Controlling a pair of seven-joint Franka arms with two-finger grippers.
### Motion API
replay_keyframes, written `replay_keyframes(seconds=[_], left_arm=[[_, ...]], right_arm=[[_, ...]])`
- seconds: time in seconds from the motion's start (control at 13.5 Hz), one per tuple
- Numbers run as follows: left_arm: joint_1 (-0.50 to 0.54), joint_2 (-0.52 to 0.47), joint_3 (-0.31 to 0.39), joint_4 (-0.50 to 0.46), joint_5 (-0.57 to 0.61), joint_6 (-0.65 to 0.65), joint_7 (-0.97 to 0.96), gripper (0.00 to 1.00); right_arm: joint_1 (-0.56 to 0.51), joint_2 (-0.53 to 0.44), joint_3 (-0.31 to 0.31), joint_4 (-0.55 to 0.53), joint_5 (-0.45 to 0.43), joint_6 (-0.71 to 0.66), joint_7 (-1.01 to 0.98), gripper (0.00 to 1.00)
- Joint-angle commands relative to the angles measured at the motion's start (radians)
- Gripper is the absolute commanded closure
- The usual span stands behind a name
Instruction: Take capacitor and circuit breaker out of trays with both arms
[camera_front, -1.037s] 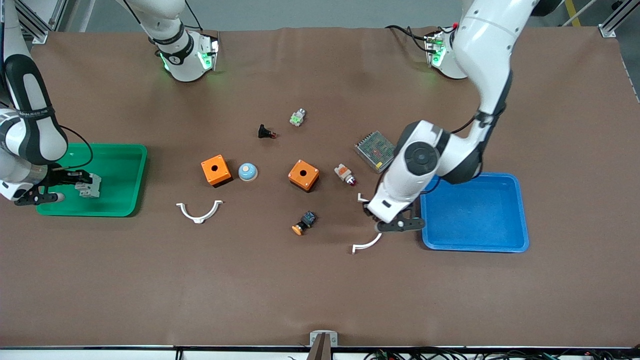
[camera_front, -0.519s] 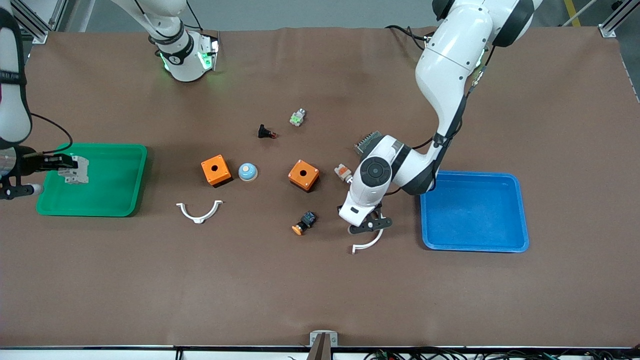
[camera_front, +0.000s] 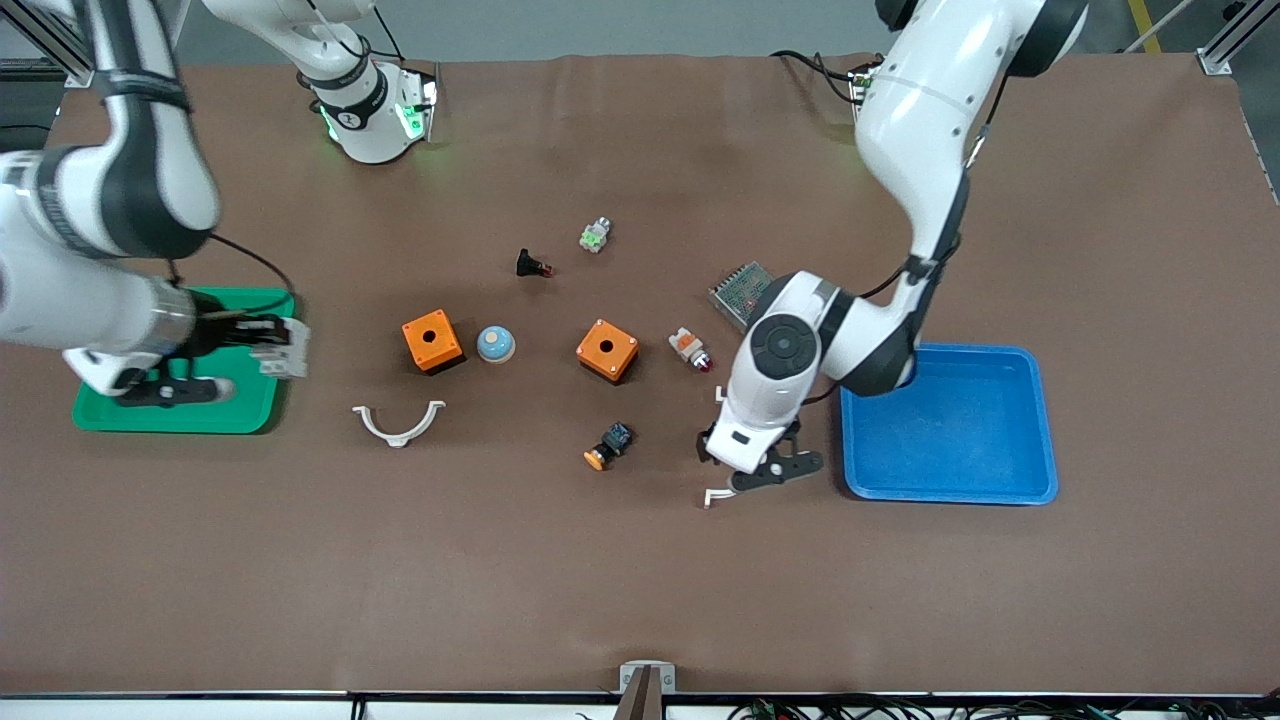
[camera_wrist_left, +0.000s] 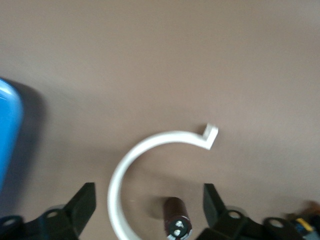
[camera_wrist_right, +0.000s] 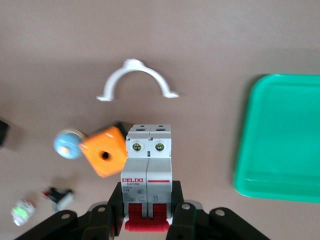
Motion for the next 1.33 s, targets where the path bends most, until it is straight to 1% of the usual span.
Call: replay_keyframes(seconds=[0.0,0.07,0.22,0.3,0.44,0.52,0.67,0.89,1.04,1.26], left_arm=[[0.021,-0.167,0.056,-0.033,0.018,-0.107,0.045,0.0],[0.052,-0.207,0.058,-0.031,0.018,-0.149,0.077,0.0],[0.11,-0.277,0.058,-0.034,0.017,-0.227,0.203,0.0],[0.139,-0.308,0.056,-0.034,0.017,-0.267,0.267,0.0],[0.192,-0.359,0.056,-0.037,0.015,-0.331,0.367,0.0],[0.213,-0.383,0.056,-0.037,0.015,-0.361,0.416,0.0],[0.256,-0.422,0.053,-0.037,0.014,-0.425,0.519,0.0],[0.301,-0.48,0.053,-0.049,0.008,-0.493,0.645,0.0],[0.324,-0.521,0.051,-0.06,0.006,-0.52,0.682,0.0],[0.356,-0.606,0.051,-0.137,0.004,-0.528,0.719,0.0]], right_arm=[[0.143,0.034,-0.012,-0.002,0.018,0.082,0.199,0.79],[0.189,0.062,-0.012,-0.003,0.018,0.125,0.259,0.79],[0.255,0.121,-0.012,-0.003,0.021,0.212,0.333,0.79],[0.275,0.148,-0.012,-0.003,0.033,0.241,0.337,0.79],[0.3,0.2,-0.012,-0.003,0.118,0.3,0.336,0.79],[0.312,0.224,-0.012,-0.003,0.135,0.327,0.336,0.79],[0.327,0.278,-0.012,0.0,0.137,0.373,0.336,0.79],[0.349,0.342,-0.012,0.019,0.143,0.383,0.337,0.79],[0.349,0.369,-0.012,0.038,0.154,0.383,0.337,0.79],[0.364,0.396,-0.012,0.067,0.154,0.384,0.337,0.79]])
